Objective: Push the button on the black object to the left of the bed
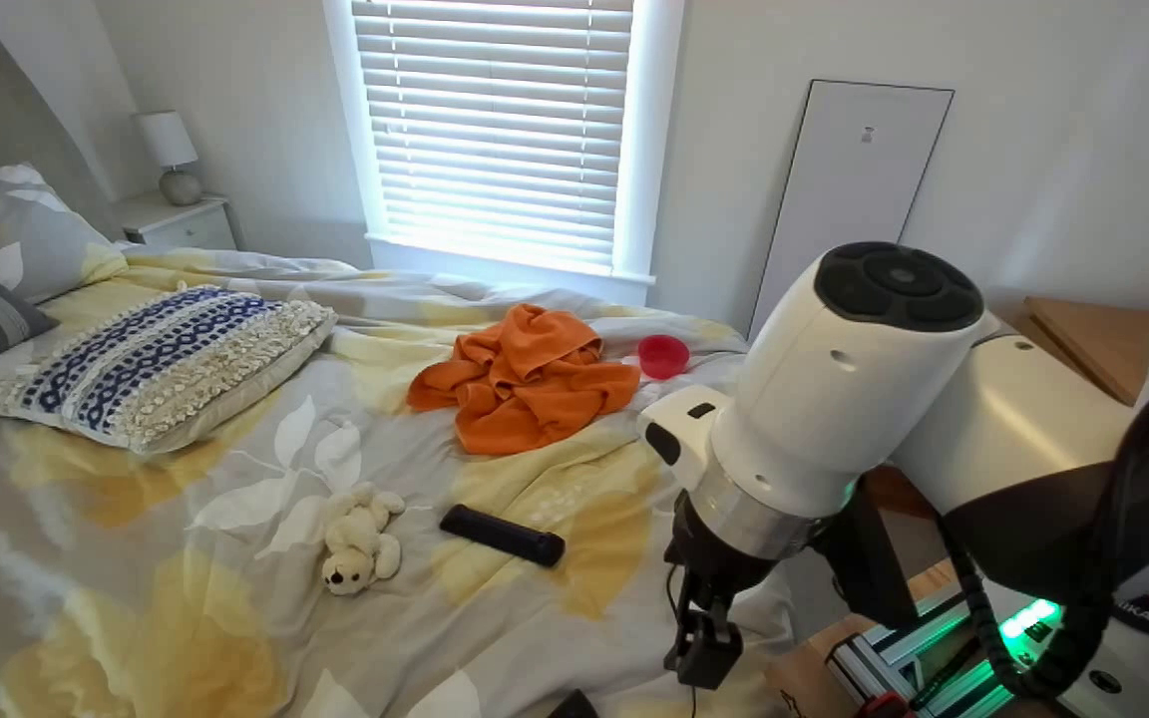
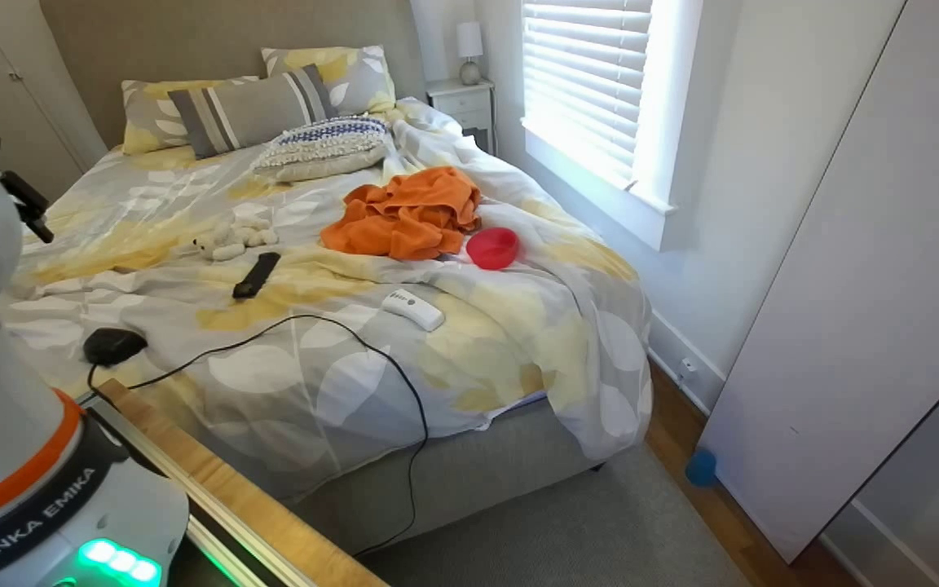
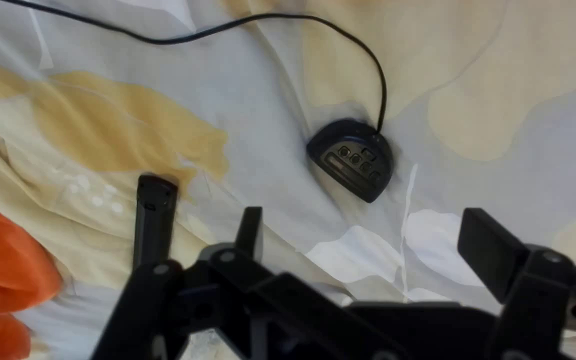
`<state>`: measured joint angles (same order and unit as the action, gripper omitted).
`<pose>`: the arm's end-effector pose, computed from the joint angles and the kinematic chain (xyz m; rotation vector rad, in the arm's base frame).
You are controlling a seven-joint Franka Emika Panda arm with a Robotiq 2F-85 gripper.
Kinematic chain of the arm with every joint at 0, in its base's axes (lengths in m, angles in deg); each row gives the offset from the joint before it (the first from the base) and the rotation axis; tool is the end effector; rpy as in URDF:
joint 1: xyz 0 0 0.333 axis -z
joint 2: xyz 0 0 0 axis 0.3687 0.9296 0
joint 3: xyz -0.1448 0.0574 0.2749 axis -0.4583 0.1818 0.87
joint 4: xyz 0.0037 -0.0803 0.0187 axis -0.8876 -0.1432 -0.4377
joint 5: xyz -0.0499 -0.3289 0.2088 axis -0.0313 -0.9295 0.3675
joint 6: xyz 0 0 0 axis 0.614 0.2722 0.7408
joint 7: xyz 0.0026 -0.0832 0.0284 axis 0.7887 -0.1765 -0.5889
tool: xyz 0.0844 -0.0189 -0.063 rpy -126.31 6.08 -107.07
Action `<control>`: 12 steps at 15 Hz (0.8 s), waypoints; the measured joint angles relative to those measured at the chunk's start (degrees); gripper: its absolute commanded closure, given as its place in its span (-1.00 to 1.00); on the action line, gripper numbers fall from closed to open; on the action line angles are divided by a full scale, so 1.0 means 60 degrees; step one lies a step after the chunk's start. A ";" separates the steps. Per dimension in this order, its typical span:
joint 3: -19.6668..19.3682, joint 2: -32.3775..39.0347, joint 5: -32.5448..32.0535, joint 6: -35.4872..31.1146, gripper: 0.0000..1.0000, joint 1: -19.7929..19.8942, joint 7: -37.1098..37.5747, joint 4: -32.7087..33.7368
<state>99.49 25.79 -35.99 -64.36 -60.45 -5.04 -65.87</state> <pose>0.1112 0.4469 0.2972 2.7146 1.5413 0.2883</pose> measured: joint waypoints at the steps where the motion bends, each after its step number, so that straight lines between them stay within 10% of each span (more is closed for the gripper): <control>1: 0.0039 0.0371 -0.0292 0.0062 -1.00 0.0074 0.0558 0.0220; 6: -0.0107 0.2214 -0.1226 0.0331 -1.00 -0.0221 0.3616 0.1184; 12: -0.0548 0.2658 -0.1298 0.0239 -1.00 -0.0676 0.3875 0.1422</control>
<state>96.20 41.74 -43.79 -62.93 -64.51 18.21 -57.34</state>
